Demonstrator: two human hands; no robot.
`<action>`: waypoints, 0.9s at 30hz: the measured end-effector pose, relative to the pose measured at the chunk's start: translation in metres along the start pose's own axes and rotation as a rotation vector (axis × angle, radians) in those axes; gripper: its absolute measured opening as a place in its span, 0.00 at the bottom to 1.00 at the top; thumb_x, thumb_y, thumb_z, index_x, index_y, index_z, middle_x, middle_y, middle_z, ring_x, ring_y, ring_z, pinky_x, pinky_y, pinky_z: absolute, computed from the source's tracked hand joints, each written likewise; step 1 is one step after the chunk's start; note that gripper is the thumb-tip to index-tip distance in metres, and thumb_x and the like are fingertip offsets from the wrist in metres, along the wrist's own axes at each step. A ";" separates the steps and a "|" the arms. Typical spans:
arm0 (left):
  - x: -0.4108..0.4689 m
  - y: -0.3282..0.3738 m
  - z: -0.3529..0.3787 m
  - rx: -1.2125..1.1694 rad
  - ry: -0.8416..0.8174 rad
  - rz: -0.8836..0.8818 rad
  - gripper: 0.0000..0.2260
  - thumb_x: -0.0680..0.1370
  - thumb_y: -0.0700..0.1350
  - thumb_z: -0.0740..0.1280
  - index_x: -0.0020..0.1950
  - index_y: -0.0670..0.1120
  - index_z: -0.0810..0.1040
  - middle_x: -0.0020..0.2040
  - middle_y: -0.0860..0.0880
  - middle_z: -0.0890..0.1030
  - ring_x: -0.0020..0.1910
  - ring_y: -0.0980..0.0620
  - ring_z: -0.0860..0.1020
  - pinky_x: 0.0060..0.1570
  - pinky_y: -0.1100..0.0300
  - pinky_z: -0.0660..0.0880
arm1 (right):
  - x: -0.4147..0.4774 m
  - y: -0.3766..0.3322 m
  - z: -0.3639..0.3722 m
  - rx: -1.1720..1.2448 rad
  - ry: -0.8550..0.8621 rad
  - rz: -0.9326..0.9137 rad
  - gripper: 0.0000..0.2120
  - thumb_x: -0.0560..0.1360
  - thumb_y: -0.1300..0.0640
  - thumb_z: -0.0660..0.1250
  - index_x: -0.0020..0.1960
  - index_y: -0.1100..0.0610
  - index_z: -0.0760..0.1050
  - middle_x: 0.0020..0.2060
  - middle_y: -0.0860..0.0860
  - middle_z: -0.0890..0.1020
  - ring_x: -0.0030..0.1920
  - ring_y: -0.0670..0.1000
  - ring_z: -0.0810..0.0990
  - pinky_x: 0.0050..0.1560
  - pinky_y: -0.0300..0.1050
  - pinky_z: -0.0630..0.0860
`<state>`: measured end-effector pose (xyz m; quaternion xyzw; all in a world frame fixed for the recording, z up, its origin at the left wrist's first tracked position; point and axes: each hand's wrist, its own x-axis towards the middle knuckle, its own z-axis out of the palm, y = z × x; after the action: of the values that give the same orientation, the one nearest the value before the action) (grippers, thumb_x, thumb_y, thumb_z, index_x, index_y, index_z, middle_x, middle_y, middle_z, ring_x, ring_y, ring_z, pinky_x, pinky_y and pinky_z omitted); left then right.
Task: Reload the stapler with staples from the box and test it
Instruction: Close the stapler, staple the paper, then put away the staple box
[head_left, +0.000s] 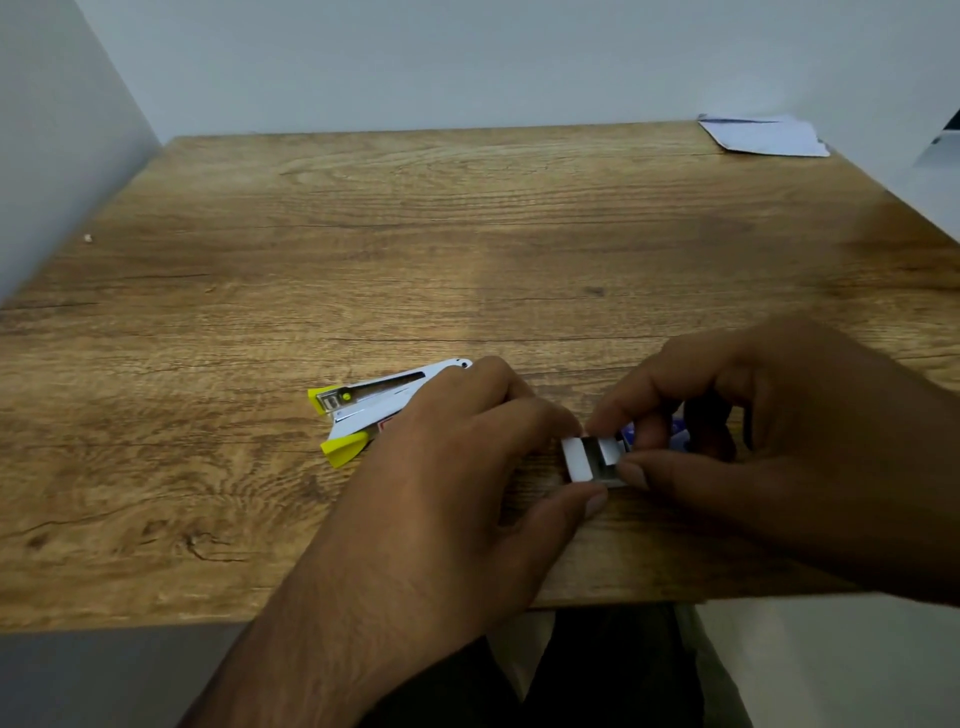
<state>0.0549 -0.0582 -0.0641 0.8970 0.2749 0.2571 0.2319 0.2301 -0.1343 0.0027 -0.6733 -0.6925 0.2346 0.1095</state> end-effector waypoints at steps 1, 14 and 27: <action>0.000 0.000 0.000 0.000 0.001 0.000 0.13 0.74 0.57 0.73 0.56 0.54 0.84 0.48 0.57 0.77 0.48 0.56 0.78 0.46 0.54 0.76 | 0.002 0.008 0.000 0.079 0.004 0.033 0.11 0.61 0.41 0.66 0.43 0.36 0.81 0.44 0.25 0.78 0.44 0.34 0.78 0.32 0.33 0.73; 0.001 -0.001 -0.001 0.009 -0.005 -0.001 0.13 0.74 0.58 0.72 0.55 0.55 0.84 0.48 0.58 0.77 0.49 0.58 0.77 0.47 0.58 0.75 | -0.010 0.028 -0.019 0.039 0.104 0.029 0.20 0.63 0.33 0.69 0.55 0.29 0.77 0.48 0.31 0.81 0.43 0.41 0.81 0.28 0.35 0.76; 0.002 0.001 -0.002 -0.021 -0.021 -0.031 0.14 0.74 0.59 0.71 0.56 0.57 0.85 0.46 0.59 0.77 0.47 0.57 0.78 0.44 0.56 0.75 | -0.019 0.055 -0.001 0.105 0.159 0.092 0.22 0.60 0.34 0.69 0.55 0.26 0.75 0.50 0.31 0.79 0.48 0.37 0.80 0.44 0.46 0.81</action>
<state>0.0554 -0.0576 -0.0617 0.8929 0.2834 0.2469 0.2480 0.2803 -0.1538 -0.0191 -0.7142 -0.6368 0.2213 0.1884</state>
